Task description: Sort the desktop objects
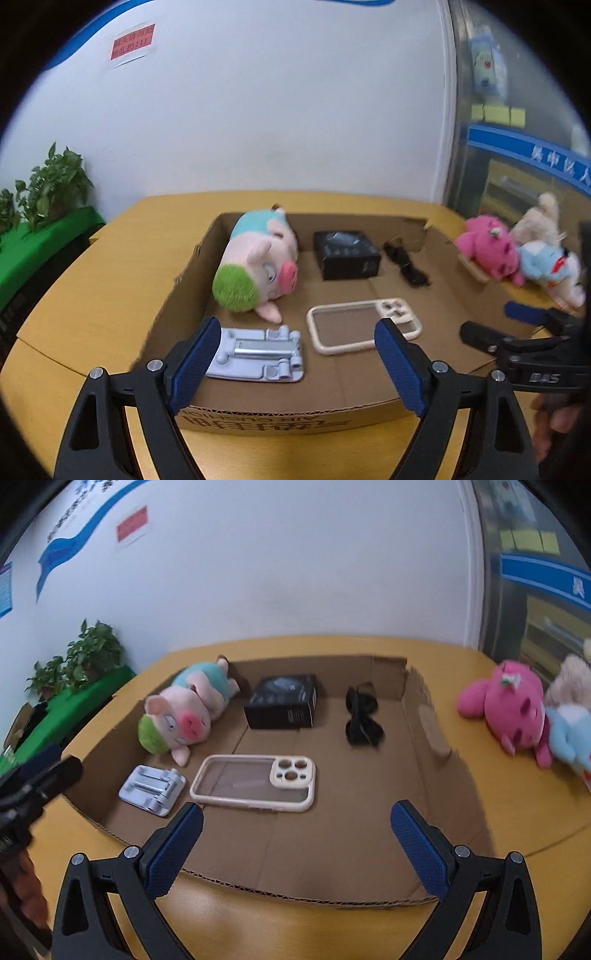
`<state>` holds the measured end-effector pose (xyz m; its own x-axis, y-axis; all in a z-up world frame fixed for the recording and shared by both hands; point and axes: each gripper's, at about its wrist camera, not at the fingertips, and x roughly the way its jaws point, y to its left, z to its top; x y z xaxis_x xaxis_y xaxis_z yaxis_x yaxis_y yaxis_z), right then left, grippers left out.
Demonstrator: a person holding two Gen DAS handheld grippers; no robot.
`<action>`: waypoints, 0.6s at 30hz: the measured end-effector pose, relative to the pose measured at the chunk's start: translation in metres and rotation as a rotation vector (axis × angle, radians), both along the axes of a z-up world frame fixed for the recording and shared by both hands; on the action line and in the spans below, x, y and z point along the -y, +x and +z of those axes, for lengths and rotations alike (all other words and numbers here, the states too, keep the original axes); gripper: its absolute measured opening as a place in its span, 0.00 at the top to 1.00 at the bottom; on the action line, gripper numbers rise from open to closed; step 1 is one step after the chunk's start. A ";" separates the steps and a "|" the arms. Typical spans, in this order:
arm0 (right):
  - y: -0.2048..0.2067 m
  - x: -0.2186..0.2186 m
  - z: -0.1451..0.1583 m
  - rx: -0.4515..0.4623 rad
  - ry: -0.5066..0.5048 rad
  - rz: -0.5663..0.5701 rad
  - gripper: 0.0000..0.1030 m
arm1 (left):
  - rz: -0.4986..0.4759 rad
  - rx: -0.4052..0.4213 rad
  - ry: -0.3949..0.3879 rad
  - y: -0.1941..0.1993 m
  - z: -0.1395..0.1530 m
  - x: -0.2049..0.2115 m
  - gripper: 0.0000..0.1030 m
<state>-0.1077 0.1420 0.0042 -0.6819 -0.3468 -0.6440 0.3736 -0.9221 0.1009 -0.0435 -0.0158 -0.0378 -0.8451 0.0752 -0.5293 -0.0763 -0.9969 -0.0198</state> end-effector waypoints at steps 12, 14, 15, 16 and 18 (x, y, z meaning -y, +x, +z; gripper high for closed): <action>0.017 0.017 -0.026 0.015 0.075 -0.021 0.00 | 0.056 0.026 -0.063 0.001 -0.011 -0.005 0.17; 0.018 0.015 -0.027 0.020 0.078 -0.026 0.00 | 0.061 0.032 -0.052 0.002 -0.010 -0.003 0.17; 0.019 0.014 -0.027 0.018 0.077 -0.027 0.00 | 0.055 0.036 -0.040 0.003 -0.010 -0.001 0.17; 0.020 0.013 -0.027 0.020 0.073 -0.032 0.00 | 0.050 0.039 -0.031 0.003 -0.009 0.000 0.17; 0.022 0.010 -0.025 0.026 0.067 -0.038 0.00 | 0.057 0.043 -0.015 0.003 -0.009 0.001 0.17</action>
